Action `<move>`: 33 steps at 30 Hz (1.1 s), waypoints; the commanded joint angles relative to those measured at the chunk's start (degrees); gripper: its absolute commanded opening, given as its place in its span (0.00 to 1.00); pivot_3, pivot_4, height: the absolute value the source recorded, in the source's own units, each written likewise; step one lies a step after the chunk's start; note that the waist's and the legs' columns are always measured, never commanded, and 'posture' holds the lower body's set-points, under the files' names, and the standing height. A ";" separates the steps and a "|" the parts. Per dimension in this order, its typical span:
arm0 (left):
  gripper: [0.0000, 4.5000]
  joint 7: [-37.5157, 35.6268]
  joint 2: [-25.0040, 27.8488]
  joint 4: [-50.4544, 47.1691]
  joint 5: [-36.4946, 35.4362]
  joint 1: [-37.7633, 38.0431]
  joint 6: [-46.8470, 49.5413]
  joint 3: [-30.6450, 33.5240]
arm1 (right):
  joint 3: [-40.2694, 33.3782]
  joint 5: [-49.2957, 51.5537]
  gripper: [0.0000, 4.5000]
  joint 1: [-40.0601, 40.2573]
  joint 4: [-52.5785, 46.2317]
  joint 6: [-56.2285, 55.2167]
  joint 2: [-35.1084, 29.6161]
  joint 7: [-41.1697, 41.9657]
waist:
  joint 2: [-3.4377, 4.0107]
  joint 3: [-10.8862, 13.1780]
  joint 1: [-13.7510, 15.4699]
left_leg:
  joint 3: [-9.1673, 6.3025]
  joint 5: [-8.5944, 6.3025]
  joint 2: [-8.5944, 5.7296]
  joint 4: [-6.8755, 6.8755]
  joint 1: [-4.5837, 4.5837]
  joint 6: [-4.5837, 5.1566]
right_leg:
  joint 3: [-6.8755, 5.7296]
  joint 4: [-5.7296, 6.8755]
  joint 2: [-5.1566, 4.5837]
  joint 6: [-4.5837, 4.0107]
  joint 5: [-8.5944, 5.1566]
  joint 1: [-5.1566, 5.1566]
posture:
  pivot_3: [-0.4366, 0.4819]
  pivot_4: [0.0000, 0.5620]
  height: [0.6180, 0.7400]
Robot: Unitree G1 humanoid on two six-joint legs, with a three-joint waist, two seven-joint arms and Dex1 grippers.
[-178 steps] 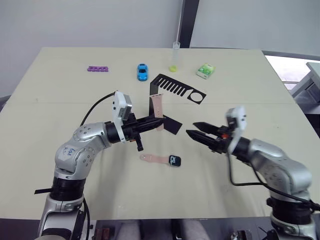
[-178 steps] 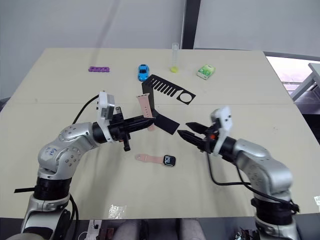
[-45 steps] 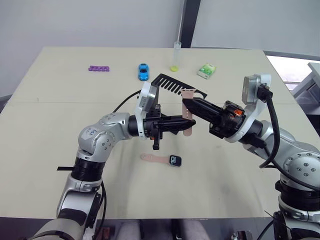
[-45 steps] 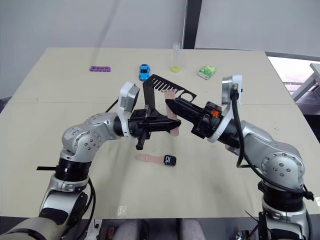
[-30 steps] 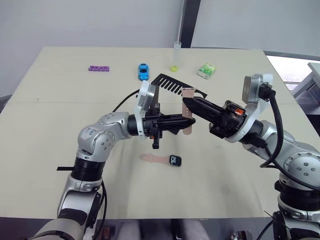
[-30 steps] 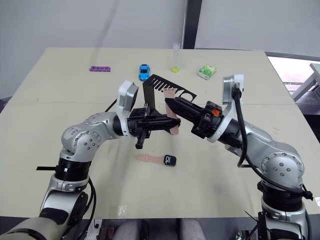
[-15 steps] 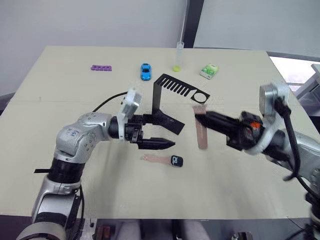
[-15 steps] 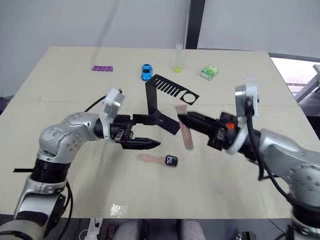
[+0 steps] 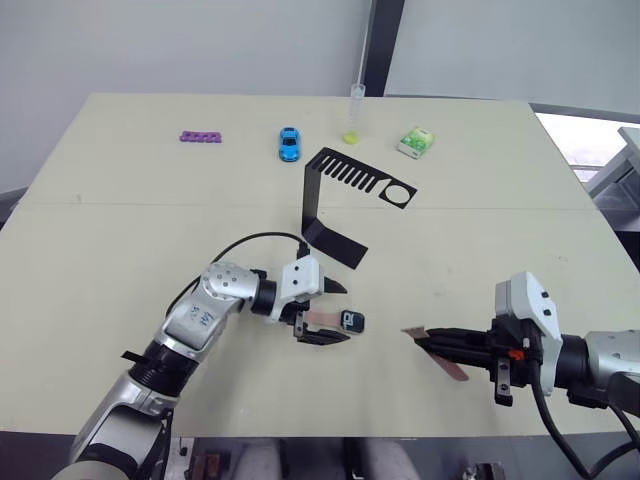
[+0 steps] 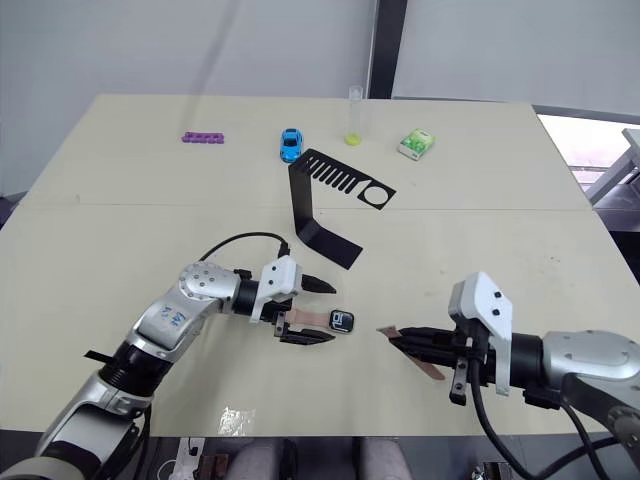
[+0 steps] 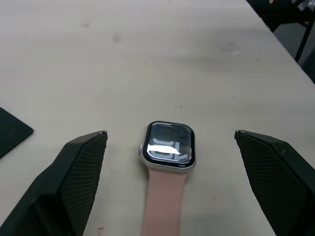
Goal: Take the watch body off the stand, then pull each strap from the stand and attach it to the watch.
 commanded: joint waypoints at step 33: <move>0.65 0.50 -3.42 -1.12 4.66 -0.34 2.83 -1.20 | 1.11 -4.91 0.00 0.56 -0.93 -2.40 4.40 0.46 | 0.00 -0.01 0.78 | 0.00 0.00 -0.06 0.06 0.06 0.00 | 0.01 0.18 0.00 0.00 0.00 0.01 | 0.48 0.27 1.00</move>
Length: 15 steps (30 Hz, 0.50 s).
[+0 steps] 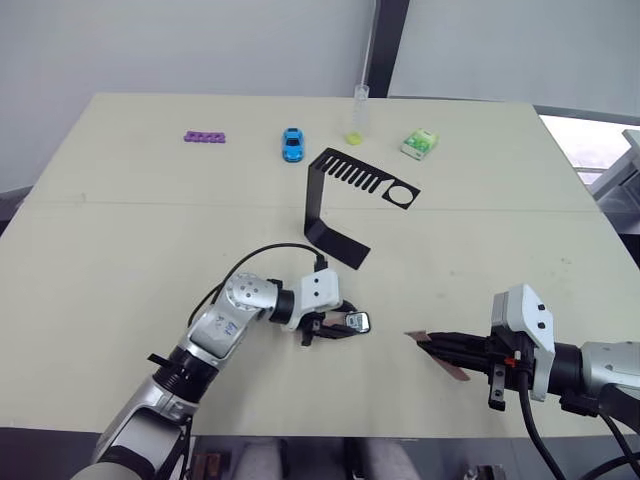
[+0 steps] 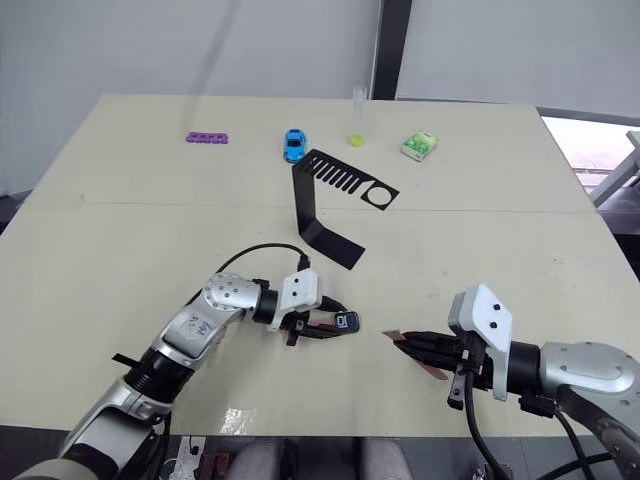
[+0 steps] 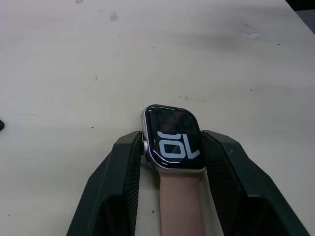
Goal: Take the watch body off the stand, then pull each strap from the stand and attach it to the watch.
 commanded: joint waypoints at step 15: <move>1.00 5.67 -1.60 -8.12 0.27 2.84 6.26 0.96 | -1.14 1.55 0.00 0.31 -1.41 0.46 0.59 -0.12 | 0.00 0.00 0.60 | -0.01 -0.01 -0.01 0.03 -0.03 0.03 | 0.00 0.07 0.00 0.01 0.00 0.00 | 0.48 0.27 1.00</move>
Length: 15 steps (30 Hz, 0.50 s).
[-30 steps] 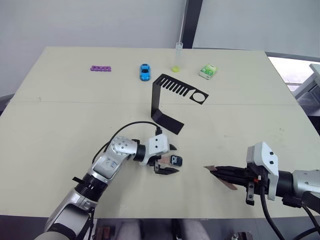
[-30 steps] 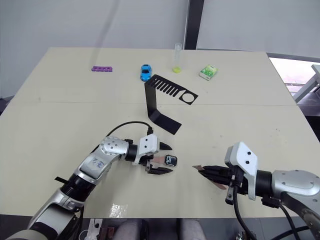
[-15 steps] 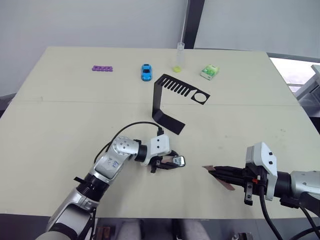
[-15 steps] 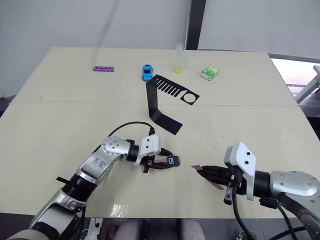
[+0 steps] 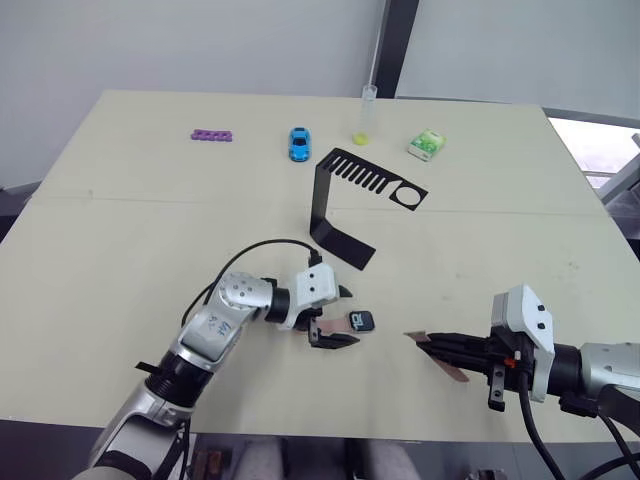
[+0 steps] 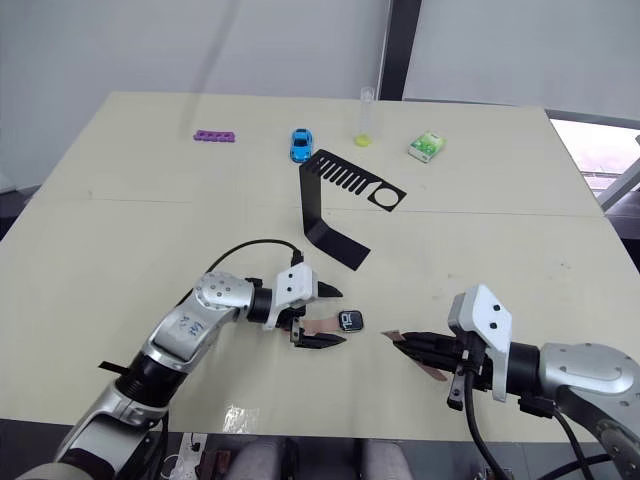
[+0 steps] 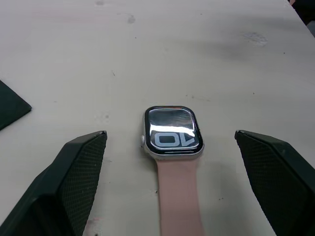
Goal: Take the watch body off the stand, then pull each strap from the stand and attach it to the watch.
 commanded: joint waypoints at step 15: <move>1.00 5.28 -0.73 -4.15 1.94 1.35 3.31 -1.54 | -1.37 2.05 0.00 -0.59 -0.64 0.92 0.46 -0.10 | 0.00 -0.01 -0.04 | 0.01 0.00 0.00 0.02 0.05 -0.01 | 0.03 0.01 0.01 0.00 0.00 0.00 | 0.48 0.27 1.00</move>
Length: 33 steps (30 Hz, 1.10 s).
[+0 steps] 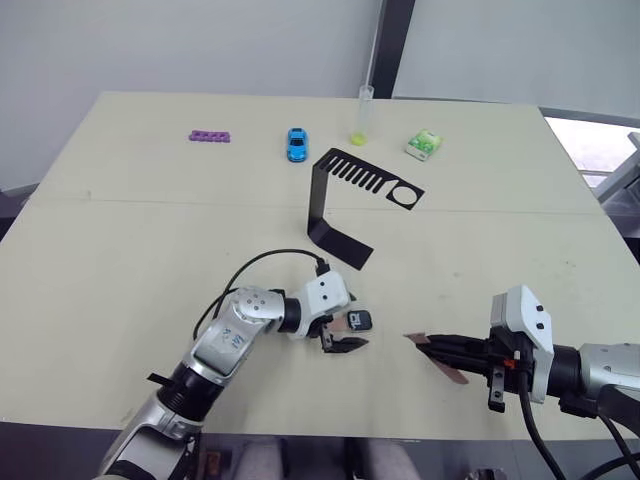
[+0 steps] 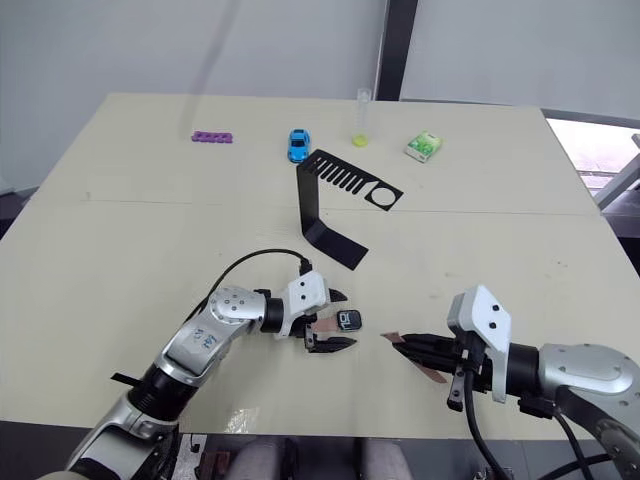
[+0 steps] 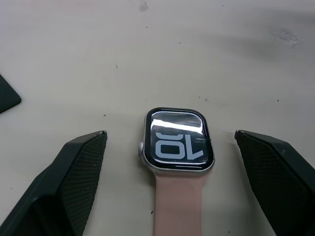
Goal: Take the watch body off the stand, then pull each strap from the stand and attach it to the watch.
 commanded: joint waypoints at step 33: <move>0.35 -5.71 -1.44 3.30 -9.03 -6.79 10.43 5.98 | -1.54 0.01 0.00 -1.96 -1.58 0.08 -0.67 -0.54 | 0.00 0.00 -0.01 | 0.00 0.00 -0.02 0.07 -0.02 0.00 | 0.00 0.07 0.01 0.00 0.00 0.00 | 0.48 0.27 1.00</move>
